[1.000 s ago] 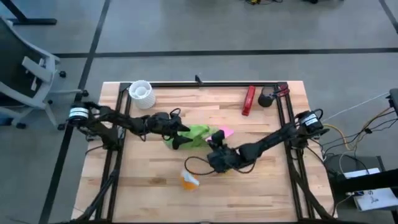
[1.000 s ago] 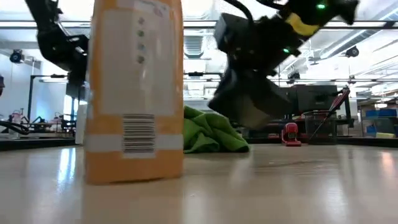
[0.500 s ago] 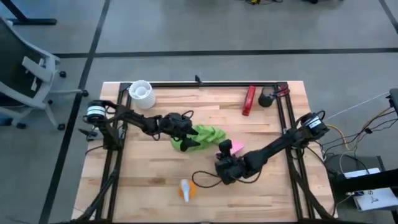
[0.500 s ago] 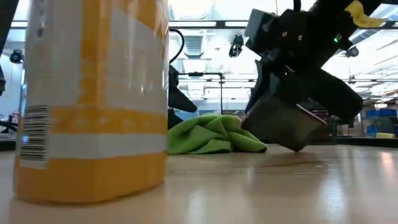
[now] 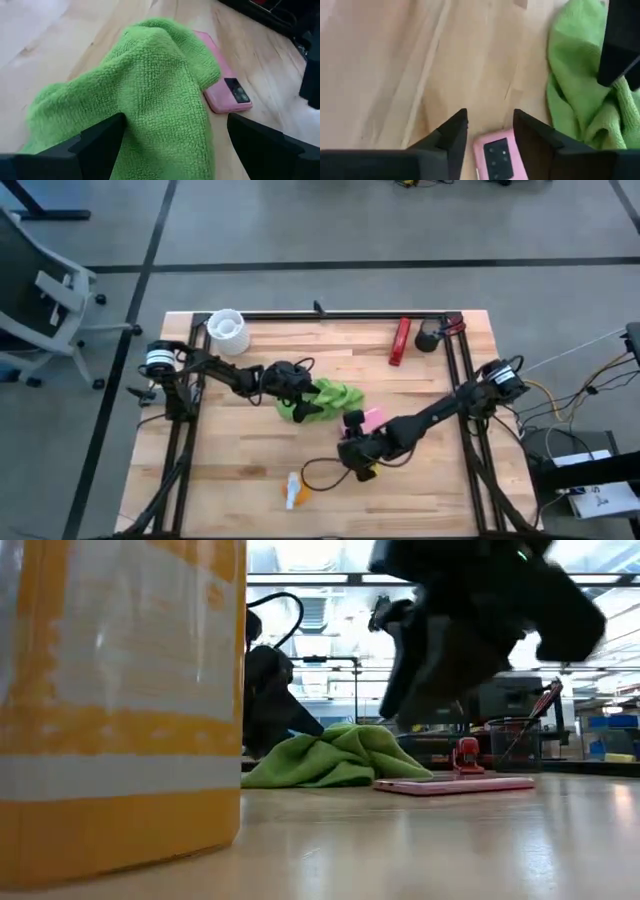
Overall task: Apply microfiber cloth
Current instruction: Wipe the back and front of the cellphone using the microfiber cloth
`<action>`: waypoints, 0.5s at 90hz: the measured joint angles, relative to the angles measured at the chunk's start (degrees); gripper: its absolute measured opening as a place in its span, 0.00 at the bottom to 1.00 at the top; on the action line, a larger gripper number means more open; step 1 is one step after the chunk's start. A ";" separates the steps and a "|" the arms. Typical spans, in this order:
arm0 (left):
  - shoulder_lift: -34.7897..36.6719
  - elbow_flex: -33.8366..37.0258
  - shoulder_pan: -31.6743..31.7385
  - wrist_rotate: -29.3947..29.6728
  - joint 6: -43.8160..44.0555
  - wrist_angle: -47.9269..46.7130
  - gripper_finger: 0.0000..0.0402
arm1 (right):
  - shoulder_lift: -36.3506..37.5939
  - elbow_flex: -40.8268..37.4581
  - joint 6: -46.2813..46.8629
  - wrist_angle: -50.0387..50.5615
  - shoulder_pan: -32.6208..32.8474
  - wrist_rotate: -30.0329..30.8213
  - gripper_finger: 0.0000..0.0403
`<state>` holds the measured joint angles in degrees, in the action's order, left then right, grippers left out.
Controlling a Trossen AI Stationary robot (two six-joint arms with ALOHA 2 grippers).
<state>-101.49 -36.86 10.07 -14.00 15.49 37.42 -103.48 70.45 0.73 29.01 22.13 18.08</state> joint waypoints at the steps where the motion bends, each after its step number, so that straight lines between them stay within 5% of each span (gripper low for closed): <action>1: 0.00 -0.03 0.00 0.00 -0.43 0.01 0.83 | 0.00 0.35 -0.07 0.73 -0.25 0.08 0.39; 14: -0.01 0.06 0.00 0.01 -4.94 -0.06 0.70 | 0.41 2.45 -1.45 4.03 -4.86 3.21 0.46; 37: -1.51 0.43 -0.72 -0.02 -10.43 0.14 0.10 | -1.84 -3.12 -1.75 -6.67 -14.87 1.52 0.49; 45: -1.21 0.19 -0.86 -0.13 -12.28 0.31 0.04 | -3.88 -4.14 -2.36 -10.75 -16.97 -2.57 0.48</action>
<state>-102.71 -36.66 9.20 -14.13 3.20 37.73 -107.36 66.32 -1.63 18.26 5.16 15.51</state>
